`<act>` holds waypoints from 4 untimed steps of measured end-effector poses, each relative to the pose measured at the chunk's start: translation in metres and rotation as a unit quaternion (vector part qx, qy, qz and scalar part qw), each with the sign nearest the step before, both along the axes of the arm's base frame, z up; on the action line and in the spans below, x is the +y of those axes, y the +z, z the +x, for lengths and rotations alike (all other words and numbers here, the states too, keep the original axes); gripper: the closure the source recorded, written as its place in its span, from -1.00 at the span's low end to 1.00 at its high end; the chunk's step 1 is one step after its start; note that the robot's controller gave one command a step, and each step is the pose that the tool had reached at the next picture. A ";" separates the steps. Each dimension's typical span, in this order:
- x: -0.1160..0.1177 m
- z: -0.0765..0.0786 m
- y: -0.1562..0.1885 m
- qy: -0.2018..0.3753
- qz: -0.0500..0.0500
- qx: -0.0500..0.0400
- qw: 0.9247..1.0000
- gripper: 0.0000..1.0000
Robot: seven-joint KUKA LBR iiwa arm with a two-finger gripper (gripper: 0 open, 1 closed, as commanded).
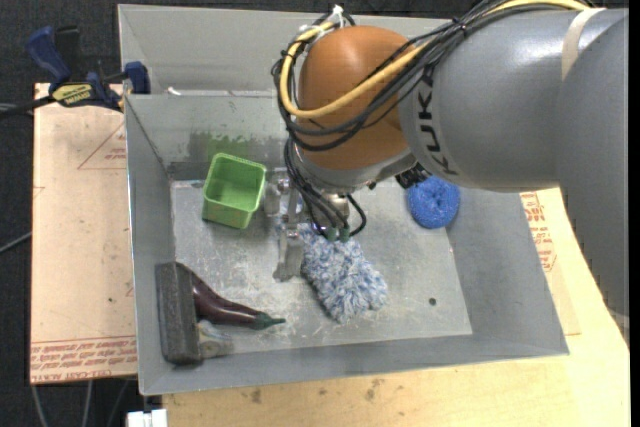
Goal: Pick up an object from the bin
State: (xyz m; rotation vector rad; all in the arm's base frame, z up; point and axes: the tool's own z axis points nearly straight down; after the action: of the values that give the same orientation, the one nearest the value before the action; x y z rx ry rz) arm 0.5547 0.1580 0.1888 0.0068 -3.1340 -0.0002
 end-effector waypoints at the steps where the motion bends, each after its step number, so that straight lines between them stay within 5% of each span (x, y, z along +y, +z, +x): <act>1: -0.001 0.002 0.005 -0.002 0.001 -0.004 1.000 -1.00; 3: -0.088 0.036 -0.117 -0.021 0.001 -0.006 1.000 -1.00; 4: -0.090 0.059 -0.117 -0.049 0.001 -0.006 0.999 -1.00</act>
Offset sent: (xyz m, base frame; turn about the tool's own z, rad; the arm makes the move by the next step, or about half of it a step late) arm 0.0334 -0.0880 -0.1188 0.0769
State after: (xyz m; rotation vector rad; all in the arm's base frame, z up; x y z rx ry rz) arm 0.6135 0.0685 0.0716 -0.1481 -3.1417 -0.0045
